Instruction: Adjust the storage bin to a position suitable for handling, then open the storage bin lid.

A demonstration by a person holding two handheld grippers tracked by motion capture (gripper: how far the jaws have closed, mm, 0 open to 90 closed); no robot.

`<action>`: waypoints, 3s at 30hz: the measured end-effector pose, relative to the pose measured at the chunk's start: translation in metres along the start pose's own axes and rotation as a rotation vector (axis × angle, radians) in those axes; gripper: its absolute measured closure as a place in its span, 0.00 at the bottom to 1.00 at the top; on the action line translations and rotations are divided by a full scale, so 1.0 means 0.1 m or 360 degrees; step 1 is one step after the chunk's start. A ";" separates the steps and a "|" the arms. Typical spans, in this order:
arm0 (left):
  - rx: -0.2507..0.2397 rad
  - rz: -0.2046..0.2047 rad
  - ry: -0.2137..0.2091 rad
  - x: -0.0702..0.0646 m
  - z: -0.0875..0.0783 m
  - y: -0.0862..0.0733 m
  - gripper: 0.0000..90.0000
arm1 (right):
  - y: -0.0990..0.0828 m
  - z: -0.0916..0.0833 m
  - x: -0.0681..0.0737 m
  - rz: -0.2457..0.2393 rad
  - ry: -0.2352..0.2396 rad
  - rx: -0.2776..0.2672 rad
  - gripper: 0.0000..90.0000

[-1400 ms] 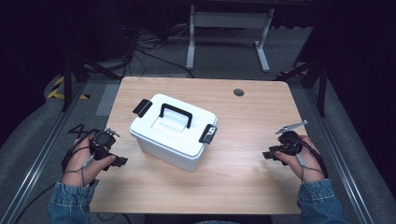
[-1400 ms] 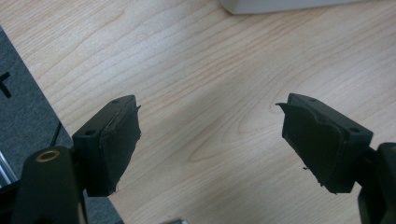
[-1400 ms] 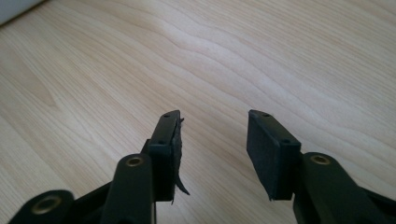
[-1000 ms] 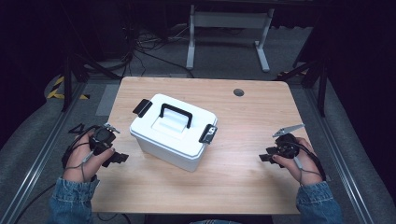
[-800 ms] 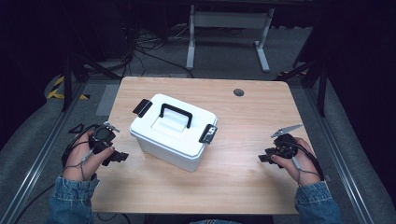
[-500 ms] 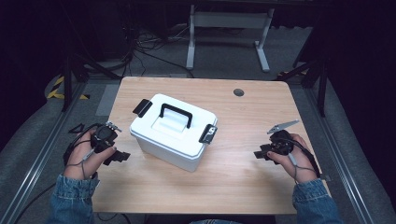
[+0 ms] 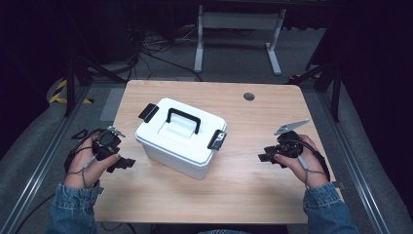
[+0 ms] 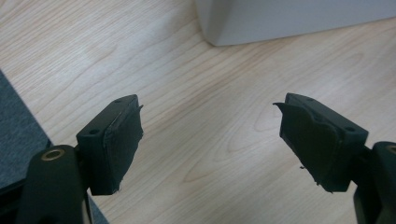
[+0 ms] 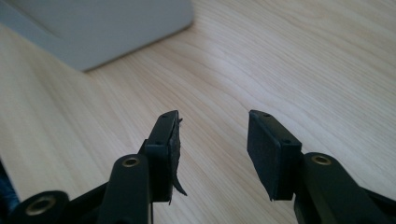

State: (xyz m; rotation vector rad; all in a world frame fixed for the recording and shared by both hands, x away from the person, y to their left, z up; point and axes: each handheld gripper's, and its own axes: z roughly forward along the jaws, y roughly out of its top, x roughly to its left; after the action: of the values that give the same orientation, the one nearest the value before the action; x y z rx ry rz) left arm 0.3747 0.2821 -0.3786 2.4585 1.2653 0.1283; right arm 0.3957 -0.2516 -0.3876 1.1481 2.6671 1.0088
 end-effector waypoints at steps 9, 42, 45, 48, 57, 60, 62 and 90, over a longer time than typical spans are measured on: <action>0.0013 -0.0004 -0.0002 -0.01 0.00 -0.01 0.25 | 0.31 -0.14 0.22 -0.0106 0.0050 -0.0068 0.61; 0.0012 0.0014 0.0017 -0.01 0.01 -0.02 0.26 | 1.39 0.19 0.82 -0.0260 0.0263 -0.0169 0.62; 0.0007 0.0016 0.0020 0.01 0.01 -0.01 0.26 | 1.46 0.30 0.85 -0.0274 0.0270 -0.0141 0.62; 0.0001 0.0014 0.0017 0.01 0.00 0.00 0.26 | 1.51 0.38 0.88 -0.0277 0.0273 -0.0129 0.62; 0.0004 0.0024 0.0008 0.01 0.02 0.04 0.26 | 1.62 0.51 0.90 -0.0273 0.0266 -0.0116 0.62; -0.0002 0.0031 0.0012 0.02 0.03 0.06 0.26 | 1.64 0.55 0.89 -0.0264 0.0257 -0.0120 0.62; 0.0004 0.0031 0.0015 0.01 0.03 0.07 0.26 | 1.66 0.58 0.89 -0.0266 0.0256 -0.0114 0.62; -0.0001 0.0020 0.0005 0.03 0.04 0.04 0.26 | 1.74 0.78 1.05 -0.0359 0.0247 -0.0093 0.94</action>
State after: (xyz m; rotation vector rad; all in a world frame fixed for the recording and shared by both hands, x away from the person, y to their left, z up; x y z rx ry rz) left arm 0.3803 0.2811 -0.3807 2.4672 1.2508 0.1357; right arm 0.4522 -0.0507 -0.3258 0.7655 2.7826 1.1678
